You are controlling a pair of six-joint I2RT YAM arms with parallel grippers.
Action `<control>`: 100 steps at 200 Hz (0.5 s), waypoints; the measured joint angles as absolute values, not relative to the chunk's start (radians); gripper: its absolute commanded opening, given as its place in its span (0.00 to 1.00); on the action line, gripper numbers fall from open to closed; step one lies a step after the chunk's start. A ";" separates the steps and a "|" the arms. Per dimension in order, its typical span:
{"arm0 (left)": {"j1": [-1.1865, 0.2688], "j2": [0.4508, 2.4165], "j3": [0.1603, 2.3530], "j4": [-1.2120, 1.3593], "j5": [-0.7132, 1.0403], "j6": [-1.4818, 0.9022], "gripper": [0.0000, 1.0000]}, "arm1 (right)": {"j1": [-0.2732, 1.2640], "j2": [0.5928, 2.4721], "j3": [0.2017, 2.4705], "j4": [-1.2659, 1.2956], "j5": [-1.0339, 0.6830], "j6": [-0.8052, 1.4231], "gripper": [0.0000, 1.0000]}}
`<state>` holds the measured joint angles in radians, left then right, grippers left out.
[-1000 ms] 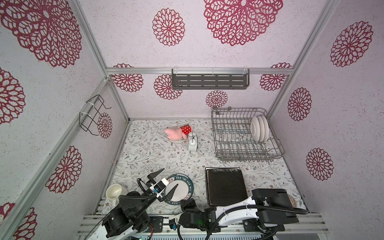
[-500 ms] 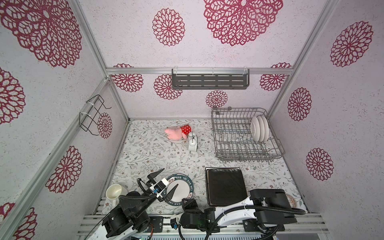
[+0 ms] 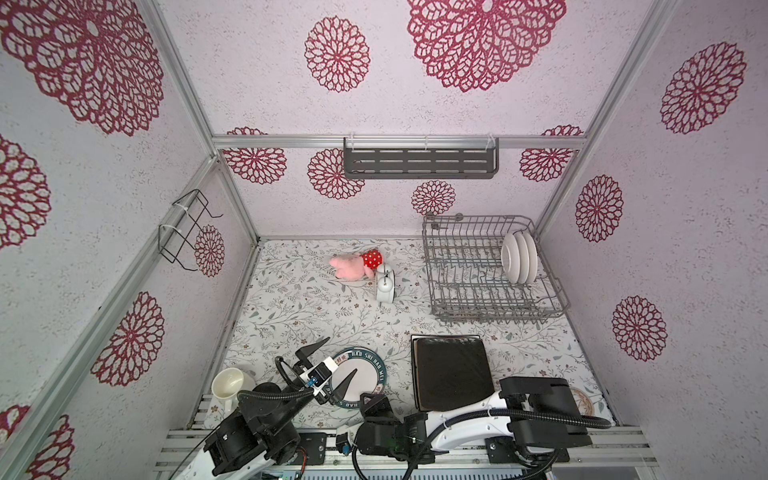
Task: Unload the plates from the dish rack
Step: 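Lower the plate onto the green-rimmed stack and open the right gripper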
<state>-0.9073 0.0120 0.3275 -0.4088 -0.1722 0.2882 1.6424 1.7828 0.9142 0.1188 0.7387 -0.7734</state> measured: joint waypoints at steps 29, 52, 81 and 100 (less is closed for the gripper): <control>-0.907 0.012 0.327 -0.409 -0.169 0.288 0.98 | 1.639 1.783 0.915 0.091 0.738 -0.765 0.30; -0.908 0.012 0.327 -0.410 -0.168 0.288 0.97 | 1.633 1.783 0.915 0.072 0.739 -0.765 0.31; -0.908 0.012 0.327 -0.410 -0.168 0.288 0.97 | 1.624 1.783 0.921 0.043 0.739 -0.757 0.31; -0.908 0.012 0.327 -0.410 -0.168 0.288 0.97 | 1.620 1.783 0.929 0.022 0.738 -0.749 0.32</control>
